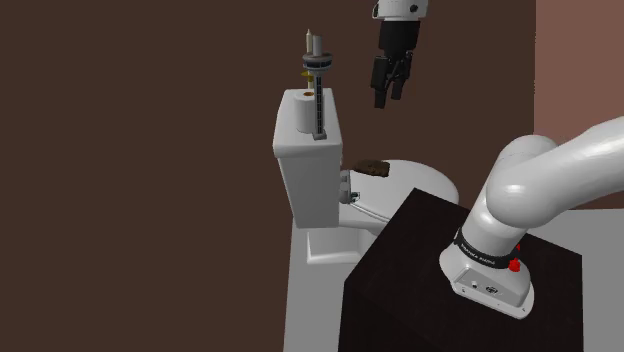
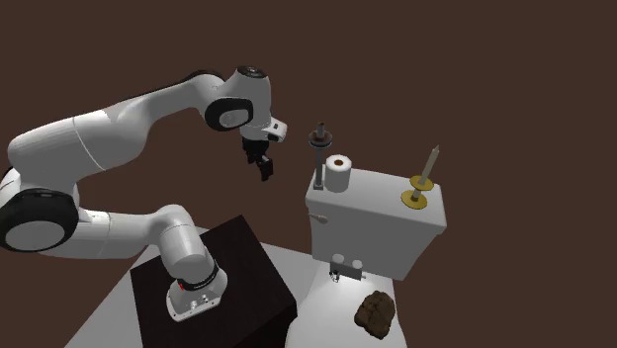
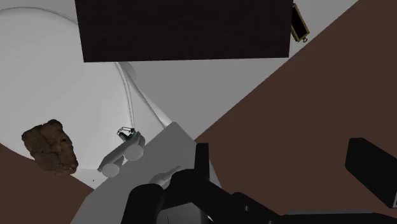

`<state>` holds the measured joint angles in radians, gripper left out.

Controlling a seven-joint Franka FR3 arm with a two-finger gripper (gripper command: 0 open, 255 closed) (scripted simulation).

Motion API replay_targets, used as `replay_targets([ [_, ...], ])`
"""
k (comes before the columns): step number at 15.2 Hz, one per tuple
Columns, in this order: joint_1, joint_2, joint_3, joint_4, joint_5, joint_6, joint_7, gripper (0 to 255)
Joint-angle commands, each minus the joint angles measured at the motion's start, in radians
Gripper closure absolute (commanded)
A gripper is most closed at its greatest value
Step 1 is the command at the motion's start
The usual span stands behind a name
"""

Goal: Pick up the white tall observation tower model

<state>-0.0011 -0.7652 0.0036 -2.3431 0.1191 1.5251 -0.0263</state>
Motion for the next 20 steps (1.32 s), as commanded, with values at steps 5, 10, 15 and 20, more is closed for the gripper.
replay_targets([
  [5, 0.008, 0.151, -0.022, 0.150, -0.043, 0.005, -0.076, 0],
  [10, 0.019, 0.337, -0.041, 0.363, -0.084, -0.012, -0.165, 0],
  [15, 0.029, 0.527, -0.051, 0.611, -0.114, -0.057, -0.249, 0],
  [20, 0.033, 0.658, -0.053, 0.786, -0.131, -0.091, -0.304, 0],
])
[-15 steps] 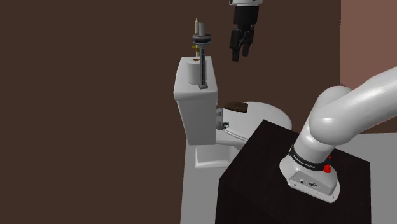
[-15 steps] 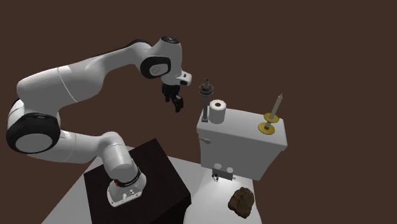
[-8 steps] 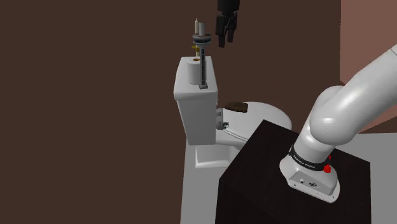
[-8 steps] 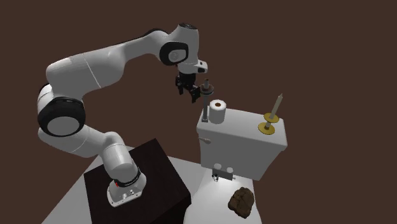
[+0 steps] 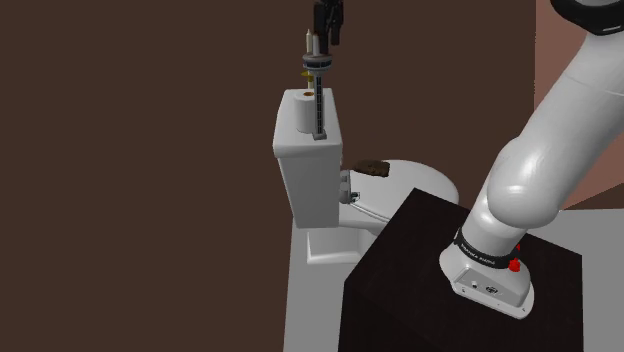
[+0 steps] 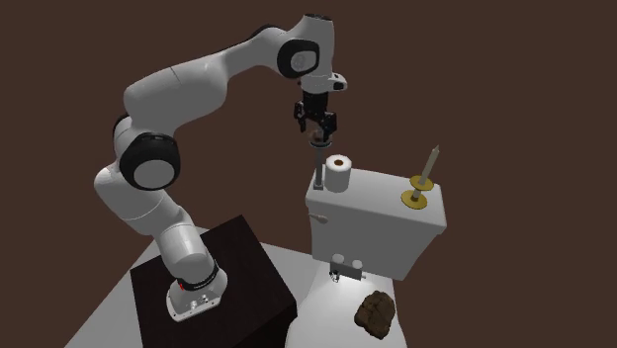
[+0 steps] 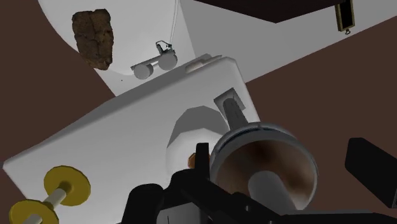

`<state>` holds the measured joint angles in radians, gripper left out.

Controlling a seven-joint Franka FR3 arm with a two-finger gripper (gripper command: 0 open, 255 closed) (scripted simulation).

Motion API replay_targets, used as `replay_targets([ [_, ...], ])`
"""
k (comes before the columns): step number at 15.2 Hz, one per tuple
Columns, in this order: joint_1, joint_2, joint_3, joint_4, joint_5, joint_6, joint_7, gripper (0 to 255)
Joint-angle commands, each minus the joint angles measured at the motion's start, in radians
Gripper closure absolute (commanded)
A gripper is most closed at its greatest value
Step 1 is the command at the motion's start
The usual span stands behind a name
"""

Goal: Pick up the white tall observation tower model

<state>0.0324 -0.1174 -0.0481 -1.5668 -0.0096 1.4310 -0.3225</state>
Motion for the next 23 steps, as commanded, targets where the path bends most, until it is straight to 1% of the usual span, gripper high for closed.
replay_targets([
  [1, 0.000, 0.004, -0.001, -0.012, -0.002, 0.018, -0.007, 0],
  [6, 0.000, -0.022, 0.000, -0.119, -0.004, 0.098, -0.006, 0],
  [8, 0.000, -0.022, 0.000, -0.119, -0.004, 0.098, -0.006, 0],
  [9, 0.000, -0.022, 0.000, -0.120, -0.004, 0.099, -0.006, 255],
  [18, 0.000, -0.022, 0.000, -0.119, -0.004, 0.098, -0.006, 255],
  [23, 0.000, 0.001, -0.001, -0.023, -0.003, 0.026, -0.007, 255],
])
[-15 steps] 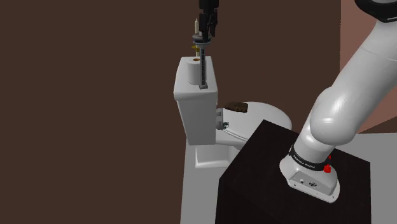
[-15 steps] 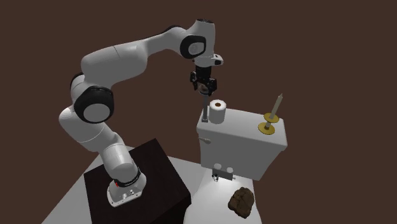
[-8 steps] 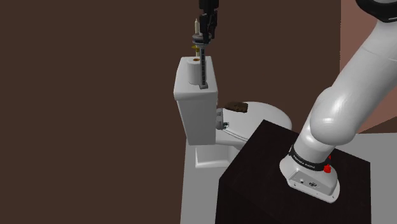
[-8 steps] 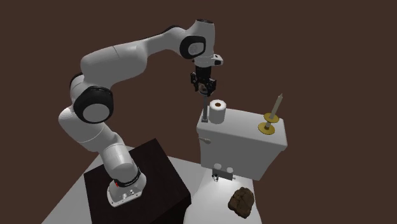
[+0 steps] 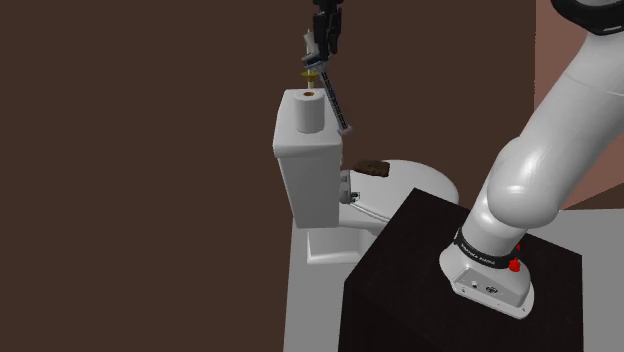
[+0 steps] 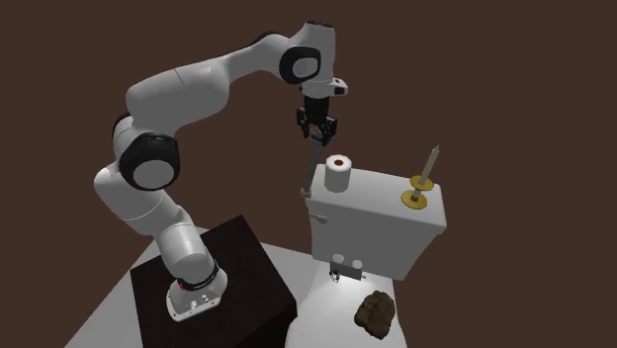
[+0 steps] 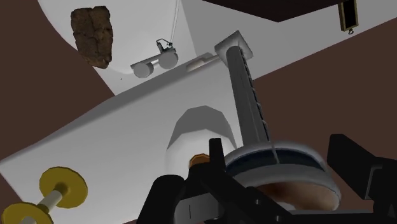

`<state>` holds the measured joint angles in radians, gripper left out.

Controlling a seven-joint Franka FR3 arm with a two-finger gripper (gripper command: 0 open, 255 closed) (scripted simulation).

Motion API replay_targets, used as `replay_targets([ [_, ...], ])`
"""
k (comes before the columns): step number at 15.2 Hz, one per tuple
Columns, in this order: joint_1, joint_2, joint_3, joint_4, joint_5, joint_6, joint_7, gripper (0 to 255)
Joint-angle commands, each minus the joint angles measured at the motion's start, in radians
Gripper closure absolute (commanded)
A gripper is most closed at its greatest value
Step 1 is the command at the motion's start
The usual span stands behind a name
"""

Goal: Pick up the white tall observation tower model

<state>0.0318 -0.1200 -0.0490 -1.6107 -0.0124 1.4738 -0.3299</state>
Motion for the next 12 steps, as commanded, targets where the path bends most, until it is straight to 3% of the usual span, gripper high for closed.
replay_targets([
  [1, 0.000, 0.009, 0.000, 0.041, 0.000, -0.032, 0.000, 255],
  [10, -0.001, 0.076, -0.001, 0.249, 0.003, -0.173, -0.003, 255],
  [12, -0.001, 0.077, -0.001, 0.253, 0.003, -0.176, -0.003, 255],
])
